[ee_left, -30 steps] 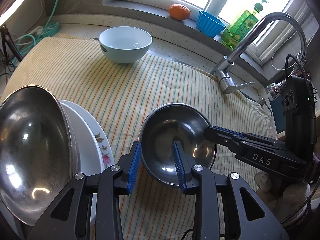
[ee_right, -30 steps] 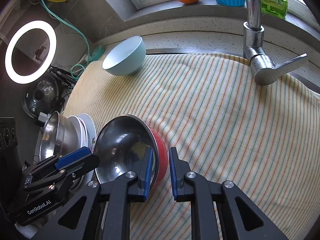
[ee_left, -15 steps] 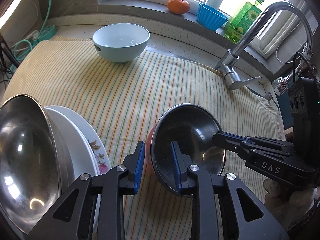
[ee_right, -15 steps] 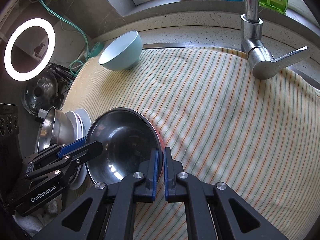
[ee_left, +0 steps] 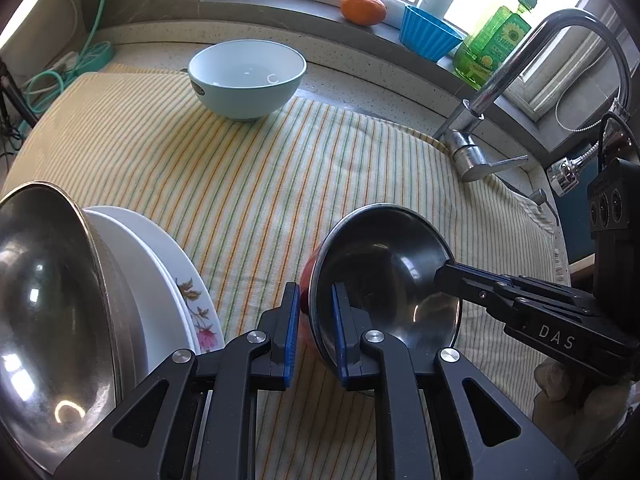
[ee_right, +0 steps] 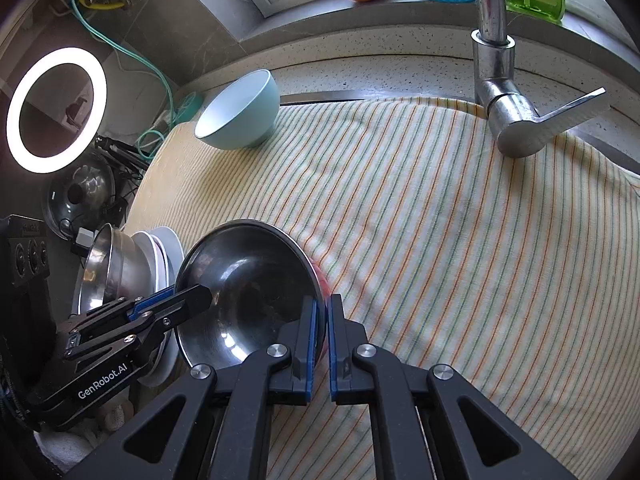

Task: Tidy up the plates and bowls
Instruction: 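Lift the nested small steel and red bowls with both grippers, then lower the nested bowls into the large steel bowl on the stack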

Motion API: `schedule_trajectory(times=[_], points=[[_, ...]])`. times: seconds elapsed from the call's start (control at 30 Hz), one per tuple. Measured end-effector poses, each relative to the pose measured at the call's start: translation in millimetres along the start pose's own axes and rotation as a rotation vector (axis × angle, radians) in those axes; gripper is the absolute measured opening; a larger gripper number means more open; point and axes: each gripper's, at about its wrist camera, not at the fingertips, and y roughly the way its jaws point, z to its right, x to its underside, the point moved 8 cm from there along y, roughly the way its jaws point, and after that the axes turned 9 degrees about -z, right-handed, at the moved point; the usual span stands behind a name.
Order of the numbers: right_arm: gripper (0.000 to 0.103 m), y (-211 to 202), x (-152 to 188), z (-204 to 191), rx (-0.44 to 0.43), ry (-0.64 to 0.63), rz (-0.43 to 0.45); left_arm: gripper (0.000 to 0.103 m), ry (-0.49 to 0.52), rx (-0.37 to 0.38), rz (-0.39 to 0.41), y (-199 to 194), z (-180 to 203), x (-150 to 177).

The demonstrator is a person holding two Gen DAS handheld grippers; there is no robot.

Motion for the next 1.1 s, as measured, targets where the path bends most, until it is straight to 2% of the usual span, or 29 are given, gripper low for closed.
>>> schedule_trajectory(times=[0.6,1.1], points=[[0.005,-47,-4,-29,0.015,-0.002,0.090,0.014,0.008,0.075,0.095,-51,0,-8],[0.005,-82,-12,-90,-0.008,-0.061,0.161,0.014,0.002,0.101,0.200,-114,-26,-13]])
